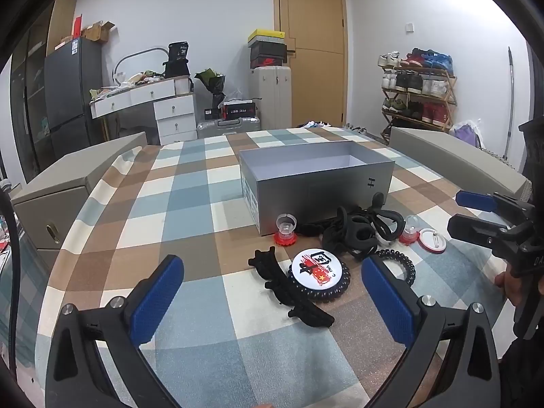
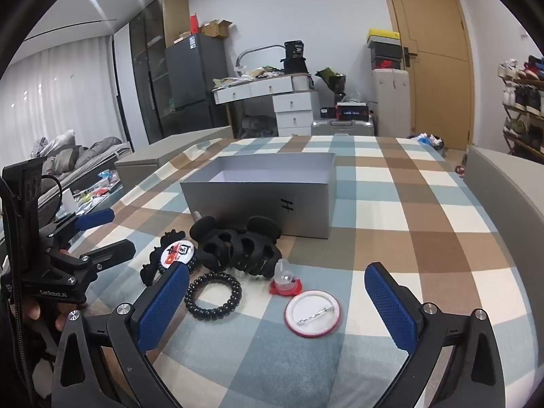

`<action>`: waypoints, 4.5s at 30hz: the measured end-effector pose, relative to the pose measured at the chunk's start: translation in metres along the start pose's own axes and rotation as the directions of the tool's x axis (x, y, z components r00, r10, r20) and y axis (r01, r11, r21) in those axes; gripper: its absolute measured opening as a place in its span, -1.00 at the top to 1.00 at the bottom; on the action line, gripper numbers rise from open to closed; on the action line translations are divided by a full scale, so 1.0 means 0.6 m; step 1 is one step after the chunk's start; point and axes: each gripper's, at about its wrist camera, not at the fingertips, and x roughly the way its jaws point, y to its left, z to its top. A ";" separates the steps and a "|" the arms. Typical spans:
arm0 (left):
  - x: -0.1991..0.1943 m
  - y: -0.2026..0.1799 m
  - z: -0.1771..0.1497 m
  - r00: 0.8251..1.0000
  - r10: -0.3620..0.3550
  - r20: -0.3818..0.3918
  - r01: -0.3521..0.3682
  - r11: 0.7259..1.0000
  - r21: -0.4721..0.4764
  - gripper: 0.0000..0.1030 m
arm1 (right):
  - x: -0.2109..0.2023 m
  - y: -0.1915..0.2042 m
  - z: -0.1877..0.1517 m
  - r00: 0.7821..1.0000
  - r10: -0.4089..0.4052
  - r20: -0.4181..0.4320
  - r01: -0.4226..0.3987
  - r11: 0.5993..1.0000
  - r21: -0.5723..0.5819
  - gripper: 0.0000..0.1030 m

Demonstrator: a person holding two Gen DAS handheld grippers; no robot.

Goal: Organize jewelry

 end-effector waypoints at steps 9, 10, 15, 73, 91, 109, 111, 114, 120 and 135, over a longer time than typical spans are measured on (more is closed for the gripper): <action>0.000 0.001 0.000 1.000 0.000 0.002 0.000 1.000 -0.002 -0.98 | 0.002 0.002 0.000 1.000 -0.004 -0.008 0.004 1.000 -0.008 -1.00; 0.000 0.000 0.000 1.000 0.002 0.003 -0.002 1.000 -0.002 -0.98 | 0.002 0.002 -0.001 1.000 -0.004 -0.008 0.004 1.000 -0.009 -1.00; 0.001 -0.002 -0.005 1.000 0.001 0.001 -0.001 1.000 -0.010 -0.98 | 0.004 0.005 0.000 1.000 -0.010 -0.013 0.010 1.000 -0.013 -1.00; 0.049 0.029 -0.018 0.961 0.053 -0.270 -0.054 0.999 0.000 -0.65 | 0.009 0.000 0.006 0.987 -0.070 -0.148 0.062 0.996 -0.059 0.20; 0.050 0.031 -0.017 0.971 0.026 -0.239 -0.025 1.000 0.008 0.73 | 0.006 0.002 0.004 0.989 -0.048 -0.142 0.041 0.998 -0.050 0.20; 0.009 0.018 0.047 1.000 -0.009 -0.024 0.008 0.999 -0.049 0.73 | -0.007 -0.008 0.061 1.000 -0.021 -0.009 0.021 0.999 0.032 0.20; 0.016 0.017 0.059 1.000 -0.015 -0.017 0.014 0.998 -0.059 0.73 | -0.003 -0.006 0.073 1.000 -0.009 -0.002 0.009 0.999 0.039 0.20; 0.025 0.011 0.078 1.000 -0.030 -0.010 0.029 0.997 -0.073 0.73 | 0.011 -0.007 0.093 1.000 0.009 -0.001 -0.009 0.998 0.064 0.20; 0.038 -0.001 0.109 0.999 -0.038 0.024 0.040 0.997 -0.069 0.73 | 0.038 -0.018 0.122 1.000 0.023 0.004 -0.023 0.994 0.107 0.20; 0.099 -0.003 0.127 1.000 -0.009 -0.001 0.009 0.999 -0.034 0.73 | 0.112 -0.034 0.163 1.000 0.030 -0.009 -0.029 0.987 0.158 0.20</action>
